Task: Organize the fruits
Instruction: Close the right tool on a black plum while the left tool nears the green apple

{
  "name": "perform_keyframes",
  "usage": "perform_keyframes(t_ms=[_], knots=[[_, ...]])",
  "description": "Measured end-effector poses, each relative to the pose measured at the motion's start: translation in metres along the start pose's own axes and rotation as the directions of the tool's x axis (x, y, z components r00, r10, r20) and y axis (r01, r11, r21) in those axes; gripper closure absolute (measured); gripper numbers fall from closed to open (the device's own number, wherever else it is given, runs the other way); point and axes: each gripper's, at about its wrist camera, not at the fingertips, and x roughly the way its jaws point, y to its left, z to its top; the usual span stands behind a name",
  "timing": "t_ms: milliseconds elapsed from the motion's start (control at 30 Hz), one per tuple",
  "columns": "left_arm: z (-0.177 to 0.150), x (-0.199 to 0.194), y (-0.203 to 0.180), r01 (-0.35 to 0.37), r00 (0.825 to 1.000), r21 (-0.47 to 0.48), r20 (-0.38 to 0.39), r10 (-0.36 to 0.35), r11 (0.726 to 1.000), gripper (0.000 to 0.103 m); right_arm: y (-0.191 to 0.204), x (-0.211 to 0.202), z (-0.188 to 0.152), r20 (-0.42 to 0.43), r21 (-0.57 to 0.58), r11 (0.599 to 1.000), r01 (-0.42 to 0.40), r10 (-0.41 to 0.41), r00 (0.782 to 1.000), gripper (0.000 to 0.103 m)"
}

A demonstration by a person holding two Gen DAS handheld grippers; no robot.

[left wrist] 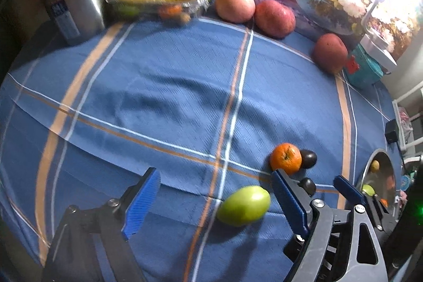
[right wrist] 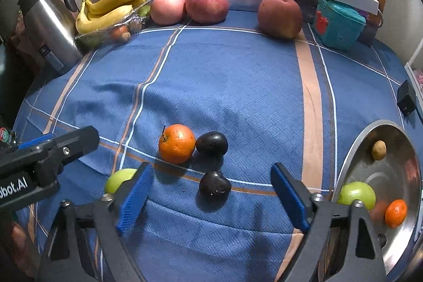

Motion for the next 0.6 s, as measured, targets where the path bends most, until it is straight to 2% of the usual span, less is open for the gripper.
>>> perform_keyframes(t_ms=[100, 200, 600], knots=[[-0.002, 0.008, -0.003, 0.023, 0.999, -0.004, -0.037, -0.023, 1.000, 0.019, -0.002, 0.006, -0.003, -0.020, 0.007, 1.000, 0.000, 0.000, 1.000, 0.019], [-0.003, 0.014, -0.006, 0.037, 0.997, -0.003, -0.062, -0.037, 0.999, 0.019, -0.004, 0.013, -0.006, -0.044, 0.010, 1.000, 0.003, -0.003, 0.999, 0.031], [-0.013, 0.030, -0.017, 0.051, 0.992, -0.003, -0.116, -0.051, 0.999, 0.021, -0.005, 0.024, -0.010, -0.070, -0.015, 0.999, 0.036, -0.037, 0.997, 0.036]])
